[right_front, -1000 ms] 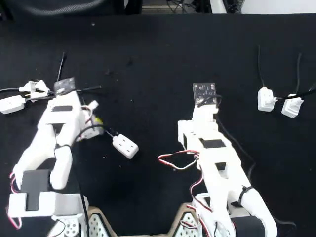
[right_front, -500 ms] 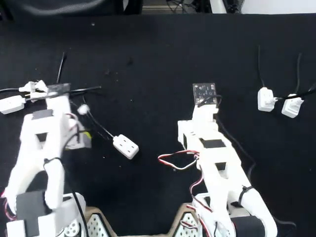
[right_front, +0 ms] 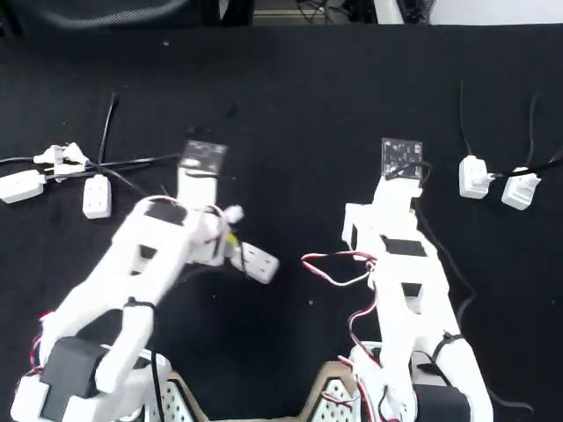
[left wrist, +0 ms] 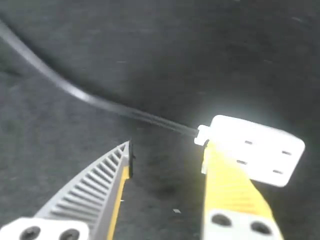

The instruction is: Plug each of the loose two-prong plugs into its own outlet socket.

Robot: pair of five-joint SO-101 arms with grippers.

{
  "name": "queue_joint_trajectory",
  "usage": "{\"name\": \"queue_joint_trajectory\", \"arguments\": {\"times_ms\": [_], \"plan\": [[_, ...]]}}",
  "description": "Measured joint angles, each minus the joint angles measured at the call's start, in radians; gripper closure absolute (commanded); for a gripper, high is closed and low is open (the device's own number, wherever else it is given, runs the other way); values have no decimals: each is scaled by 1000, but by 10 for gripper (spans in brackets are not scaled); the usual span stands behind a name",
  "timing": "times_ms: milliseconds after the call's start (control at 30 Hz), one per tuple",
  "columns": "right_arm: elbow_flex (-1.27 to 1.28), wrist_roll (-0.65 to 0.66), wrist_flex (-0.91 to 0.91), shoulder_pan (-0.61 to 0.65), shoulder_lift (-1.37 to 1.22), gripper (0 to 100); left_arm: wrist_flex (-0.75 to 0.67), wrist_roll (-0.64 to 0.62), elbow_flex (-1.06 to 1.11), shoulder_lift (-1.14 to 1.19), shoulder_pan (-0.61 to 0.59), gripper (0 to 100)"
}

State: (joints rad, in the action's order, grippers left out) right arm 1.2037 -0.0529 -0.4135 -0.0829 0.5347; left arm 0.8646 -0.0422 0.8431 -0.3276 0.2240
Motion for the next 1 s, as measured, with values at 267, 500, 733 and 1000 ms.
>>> {"name": "queue_joint_trajectory", "arguments": {"times_ms": [267,500,733,1000], "plan": [[0,0,0,0,0,776,38,-51,-60,-9,44,761],[0,0,0,0,0,776,-41,-230,-129,71,-172,758],[0,0,0,0,0,776,-48,-281,-238,356,-224,758],[0,0,0,0,0,776,133,-334,-345,428,-298,758]]}}
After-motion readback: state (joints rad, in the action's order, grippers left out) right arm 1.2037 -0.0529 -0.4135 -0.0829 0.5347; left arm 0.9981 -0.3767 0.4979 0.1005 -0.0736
